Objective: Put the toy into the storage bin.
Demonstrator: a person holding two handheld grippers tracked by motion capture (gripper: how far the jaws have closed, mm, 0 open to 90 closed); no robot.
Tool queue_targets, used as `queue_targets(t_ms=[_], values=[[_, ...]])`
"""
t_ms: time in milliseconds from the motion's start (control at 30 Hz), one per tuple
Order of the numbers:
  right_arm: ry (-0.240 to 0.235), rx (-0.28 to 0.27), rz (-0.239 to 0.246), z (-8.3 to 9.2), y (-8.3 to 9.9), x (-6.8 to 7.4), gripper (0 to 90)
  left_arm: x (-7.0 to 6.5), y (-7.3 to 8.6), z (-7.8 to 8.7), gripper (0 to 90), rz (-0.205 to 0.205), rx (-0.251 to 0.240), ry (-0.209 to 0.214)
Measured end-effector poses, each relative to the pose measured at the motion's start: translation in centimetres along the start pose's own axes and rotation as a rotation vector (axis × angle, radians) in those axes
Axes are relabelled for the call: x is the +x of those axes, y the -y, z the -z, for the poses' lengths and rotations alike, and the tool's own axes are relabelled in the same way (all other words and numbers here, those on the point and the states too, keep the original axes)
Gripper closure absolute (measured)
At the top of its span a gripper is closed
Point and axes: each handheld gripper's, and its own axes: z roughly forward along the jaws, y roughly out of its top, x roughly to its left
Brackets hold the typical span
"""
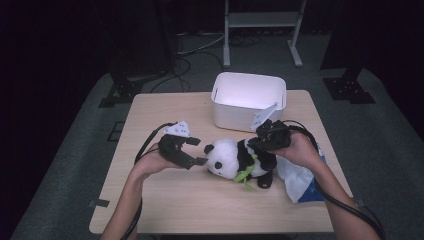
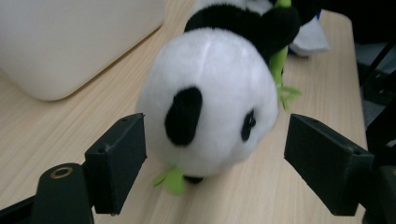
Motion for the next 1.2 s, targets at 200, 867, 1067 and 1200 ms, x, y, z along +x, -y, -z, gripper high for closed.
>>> queue_targets(t_ms=[200,867,1067,1200], values=[[-0.089,-0.035,-0.033,0.3,1.0,0.3,82.1,-0.4,-0.9,-1.0,19.7,-0.005,-0.011,0.018],[-0.181,0.024,-0.038,1.6,-0.2,0.8,46.3,-1.3,-1.0,-3.3,32.6,-0.018,0.086,0.149],[-0.296,0.067,-0.132,-0.3,0.5,-0.2,33.6,-1.3,-0.8,-3.3,29.5,-0.009,0.100,0.201],[-0.383,0.082,-0.121,-1.9,1.2,0.5,44.7,-1.0,-1.0,-3.6,18.5,0.023,0.105,0.186]])
